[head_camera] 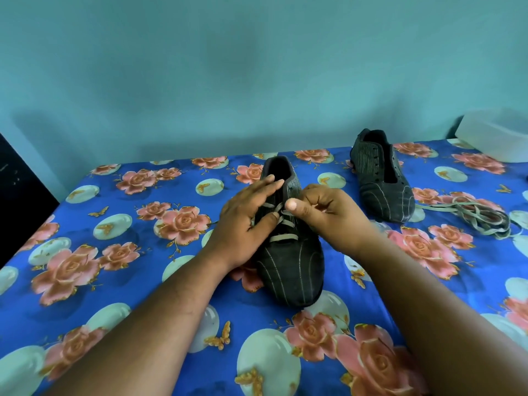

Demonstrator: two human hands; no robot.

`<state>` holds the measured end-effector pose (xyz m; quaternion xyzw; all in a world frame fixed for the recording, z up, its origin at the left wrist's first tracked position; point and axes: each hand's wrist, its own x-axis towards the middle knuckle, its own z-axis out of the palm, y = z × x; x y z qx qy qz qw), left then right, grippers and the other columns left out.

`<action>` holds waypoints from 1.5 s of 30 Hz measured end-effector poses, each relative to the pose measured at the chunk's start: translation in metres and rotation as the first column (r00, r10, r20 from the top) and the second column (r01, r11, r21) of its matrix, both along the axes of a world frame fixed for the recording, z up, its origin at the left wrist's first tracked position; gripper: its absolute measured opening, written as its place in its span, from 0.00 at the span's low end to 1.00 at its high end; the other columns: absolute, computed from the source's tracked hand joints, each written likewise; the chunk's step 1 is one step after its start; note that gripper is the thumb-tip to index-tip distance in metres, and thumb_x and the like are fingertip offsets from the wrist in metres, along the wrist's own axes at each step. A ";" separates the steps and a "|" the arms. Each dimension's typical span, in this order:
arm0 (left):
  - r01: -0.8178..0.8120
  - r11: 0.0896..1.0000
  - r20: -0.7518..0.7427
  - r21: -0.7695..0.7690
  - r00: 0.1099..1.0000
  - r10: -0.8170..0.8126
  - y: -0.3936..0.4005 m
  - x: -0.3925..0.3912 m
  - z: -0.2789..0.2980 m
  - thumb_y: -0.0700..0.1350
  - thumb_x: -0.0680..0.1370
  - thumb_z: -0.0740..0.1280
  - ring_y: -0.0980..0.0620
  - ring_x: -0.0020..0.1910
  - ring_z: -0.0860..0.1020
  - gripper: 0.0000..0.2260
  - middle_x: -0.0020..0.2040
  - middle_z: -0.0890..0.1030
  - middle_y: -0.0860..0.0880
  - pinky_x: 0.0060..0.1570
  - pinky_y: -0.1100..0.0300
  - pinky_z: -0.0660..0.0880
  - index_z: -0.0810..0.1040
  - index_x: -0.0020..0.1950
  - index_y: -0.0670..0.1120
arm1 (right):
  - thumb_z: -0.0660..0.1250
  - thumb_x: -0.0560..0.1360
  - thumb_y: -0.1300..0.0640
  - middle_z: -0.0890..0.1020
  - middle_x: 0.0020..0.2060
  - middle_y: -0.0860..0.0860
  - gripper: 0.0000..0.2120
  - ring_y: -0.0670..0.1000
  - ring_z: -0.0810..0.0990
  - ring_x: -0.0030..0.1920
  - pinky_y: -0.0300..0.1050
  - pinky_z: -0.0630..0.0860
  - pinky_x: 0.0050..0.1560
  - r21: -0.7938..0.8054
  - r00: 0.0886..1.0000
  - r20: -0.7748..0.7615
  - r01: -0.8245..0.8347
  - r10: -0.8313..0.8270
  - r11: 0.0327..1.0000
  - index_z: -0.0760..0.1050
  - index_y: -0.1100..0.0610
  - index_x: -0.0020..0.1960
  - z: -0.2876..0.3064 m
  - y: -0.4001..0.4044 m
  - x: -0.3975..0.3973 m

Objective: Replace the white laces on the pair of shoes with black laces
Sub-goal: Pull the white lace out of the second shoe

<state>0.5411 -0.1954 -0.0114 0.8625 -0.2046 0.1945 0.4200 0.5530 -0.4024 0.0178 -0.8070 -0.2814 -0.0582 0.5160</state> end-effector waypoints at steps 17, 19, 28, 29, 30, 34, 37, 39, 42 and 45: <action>-0.008 1.000 -0.019 -0.020 1.000 0.007 -0.001 -0.001 0.001 0.56 0.77 0.64 0.58 0.77 0.64 0.25 0.77 0.68 0.59 0.75 0.40 0.63 0.70 0.76 0.59 | 0.73 0.74 0.39 0.71 0.25 0.52 0.22 0.45 0.66 0.28 0.45 0.65 0.31 -0.051 0.988 -0.048 0.145 -0.147 0.988 0.75 0.56 0.34 0.009 0.002 -0.010; -0.002 1.000 -0.015 -0.019 1.000 0.001 0.000 0.001 0.000 0.56 0.78 0.64 0.58 0.77 0.64 0.25 0.77 0.69 0.58 0.75 0.41 0.63 0.71 0.76 0.57 | 0.74 0.75 0.44 0.72 0.22 0.47 0.15 0.42 0.66 0.27 0.41 0.65 0.30 -0.048 0.983 -0.063 0.167 -0.170 0.985 0.80 0.55 0.38 0.011 0.004 -0.012; -0.002 0.999 -0.038 -0.038 0.999 0.000 -0.001 -0.002 0.003 0.56 0.77 0.63 0.60 0.77 0.64 0.26 0.77 0.69 0.58 0.76 0.43 0.62 0.71 0.75 0.56 | 0.68 0.78 0.46 0.75 0.34 0.52 0.15 0.54 0.72 0.38 0.44 0.69 0.44 0.668 0.956 -0.246 0.049 0.158 0.742 0.76 0.56 0.40 0.021 -0.004 -0.009; -0.004 0.999 -0.040 -0.039 0.999 0.003 -0.001 -0.003 0.003 0.56 0.77 0.63 0.61 0.77 0.64 0.26 0.77 0.69 0.58 0.76 0.43 0.62 0.71 0.75 0.56 | 0.66 0.80 0.47 0.75 0.34 0.51 0.15 0.52 0.73 0.38 0.44 0.70 0.45 0.679 0.959 -0.256 0.090 0.120 0.728 0.76 0.55 0.40 0.021 -0.005 -0.008; -0.007 0.999 -0.045 -0.037 0.999 0.006 -0.001 -0.003 0.003 0.57 0.77 0.63 0.61 0.77 0.64 0.26 0.77 0.69 0.58 0.76 0.43 0.62 0.71 0.75 0.56 | 0.63 0.82 0.46 0.75 0.35 0.50 0.16 0.50 0.73 0.38 0.44 0.70 0.45 0.605 0.969 -0.247 0.149 0.006 0.782 0.75 0.53 0.39 0.021 -0.004 -0.008; -0.011 1.000 -0.049 -0.027 0.999 0.010 -0.001 -0.003 0.003 0.57 0.76 0.63 0.60 0.77 0.63 0.26 0.77 0.68 0.59 0.76 0.41 0.62 0.71 0.76 0.57 | 0.63 0.78 0.34 0.75 0.42 0.41 0.19 0.43 0.74 0.45 0.46 0.70 0.49 0.097 0.922 0.089 0.370 -0.378 0.924 0.74 0.50 0.49 0.011 -0.001 -0.012; -0.008 1.000 -0.044 -0.016 0.999 0.007 -0.002 -0.003 0.003 0.58 0.77 0.62 0.59 0.77 0.64 0.26 0.77 0.68 0.58 0.75 0.41 0.62 0.70 0.76 0.58 | 0.61 0.73 0.29 0.75 0.44 0.40 0.20 0.47 0.73 0.52 0.49 0.64 0.53 -0.222 0.863 0.357 0.450 -0.357 0.865 0.75 0.44 0.49 0.005 0.006 -0.013; -0.003 1.000 -0.043 -0.026 0.999 0.002 -0.002 -0.003 0.004 0.57 0.77 0.63 0.58 0.77 0.64 0.26 0.77 0.69 0.58 0.75 0.42 0.63 0.71 0.76 0.56 | 0.61 0.77 0.34 0.74 0.36 0.40 0.17 0.49 0.73 0.48 0.49 0.63 0.51 -0.318 0.844 0.447 0.459 -0.296 0.829 0.77 0.46 0.43 0.005 0.009 -0.012; 0.001 0.999 -0.038 -0.034 0.999 -0.003 -0.002 -0.003 0.003 0.57 0.77 0.63 0.58 0.77 0.65 0.26 0.77 0.69 0.58 0.75 0.42 0.63 0.71 0.75 0.56 | 0.67 0.80 0.45 0.72 0.29 0.42 0.14 0.47 0.70 0.36 0.47 0.65 0.40 -0.102 0.921 0.306 0.286 -0.243 0.953 0.71 0.47 0.37 0.011 0.009 -0.015; -0.001 0.999 -0.033 -0.038 0.999 -0.001 -0.002 -0.003 0.004 0.56 0.76 0.63 0.59 0.76 0.65 0.25 0.77 0.69 0.58 0.75 0.42 0.63 0.71 0.74 0.60 | 0.71 0.80 0.54 0.75 0.32 0.46 0.10 0.47 0.72 0.34 0.46 0.71 0.36 0.123 0.957 0.182 0.208 -0.228 0.970 0.75 0.53 0.40 0.019 0.003 -0.015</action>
